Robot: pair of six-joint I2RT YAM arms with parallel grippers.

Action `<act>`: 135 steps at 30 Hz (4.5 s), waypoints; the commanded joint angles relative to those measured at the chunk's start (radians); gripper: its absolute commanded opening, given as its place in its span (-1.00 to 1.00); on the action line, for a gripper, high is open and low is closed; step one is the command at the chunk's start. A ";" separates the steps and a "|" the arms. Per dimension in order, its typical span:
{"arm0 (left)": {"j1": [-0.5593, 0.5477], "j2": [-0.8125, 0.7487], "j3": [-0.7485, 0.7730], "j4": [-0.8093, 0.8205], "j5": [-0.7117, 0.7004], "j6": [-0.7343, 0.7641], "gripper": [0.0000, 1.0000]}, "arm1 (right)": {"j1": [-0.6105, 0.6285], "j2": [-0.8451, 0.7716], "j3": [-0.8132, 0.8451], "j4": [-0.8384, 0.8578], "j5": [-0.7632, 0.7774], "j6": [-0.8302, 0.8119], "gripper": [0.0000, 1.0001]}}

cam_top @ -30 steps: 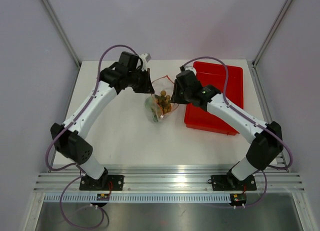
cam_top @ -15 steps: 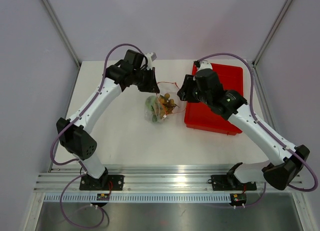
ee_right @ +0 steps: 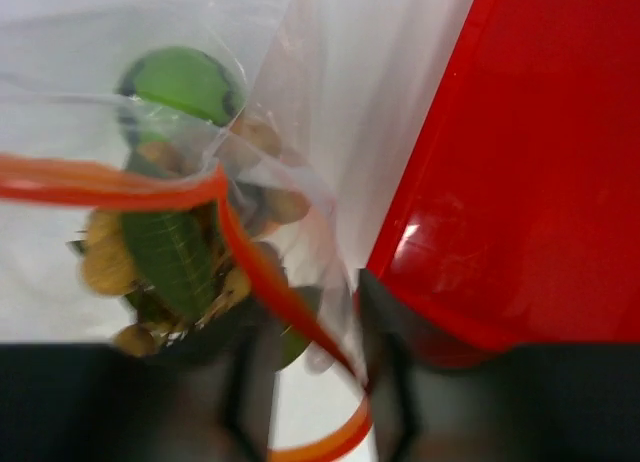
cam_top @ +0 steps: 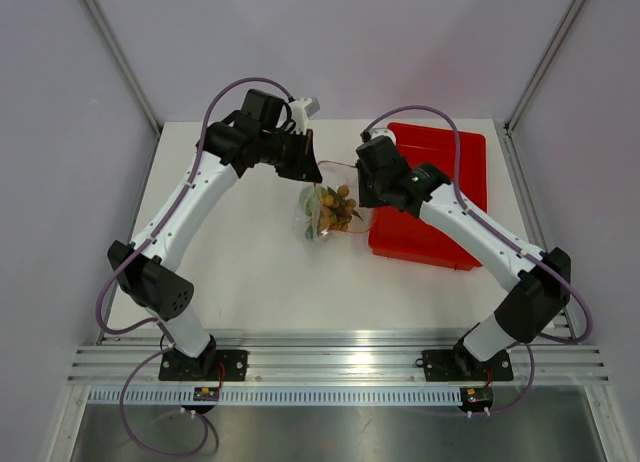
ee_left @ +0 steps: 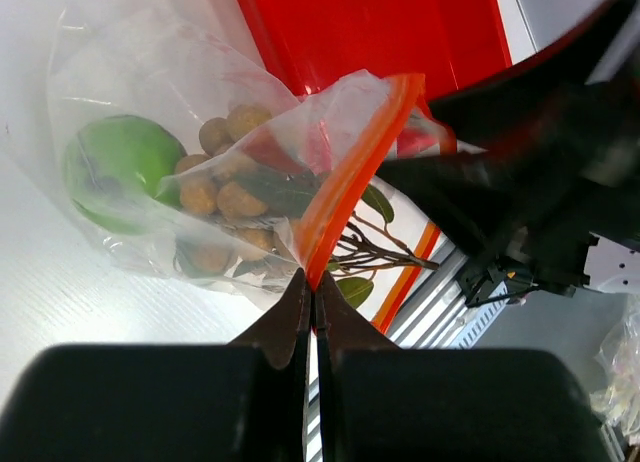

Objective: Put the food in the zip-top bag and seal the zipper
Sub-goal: Adjust the zipper on the food storage bag, then adjust the fake fruit in the zipper food storage bag.

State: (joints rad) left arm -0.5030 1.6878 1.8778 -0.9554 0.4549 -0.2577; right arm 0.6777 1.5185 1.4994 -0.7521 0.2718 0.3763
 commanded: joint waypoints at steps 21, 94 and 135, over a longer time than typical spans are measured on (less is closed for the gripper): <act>-0.020 -0.620 -0.813 0.633 -0.209 0.112 0.41 | -0.176 0.011 -0.137 0.240 -0.384 0.386 -1.00; -0.358 -0.768 -1.517 1.535 -0.559 0.092 0.43 | -0.211 -0.004 -0.162 0.316 -0.533 0.411 -1.00; -0.240 -0.536 -1.453 1.856 -0.397 0.155 -1.00 | -0.214 -0.032 -0.169 0.286 -0.543 0.365 -0.90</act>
State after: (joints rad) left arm -0.7525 1.1984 0.3618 0.8173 0.0322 -0.0921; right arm 0.4709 1.5459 1.3334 -0.4831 -0.2539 0.7708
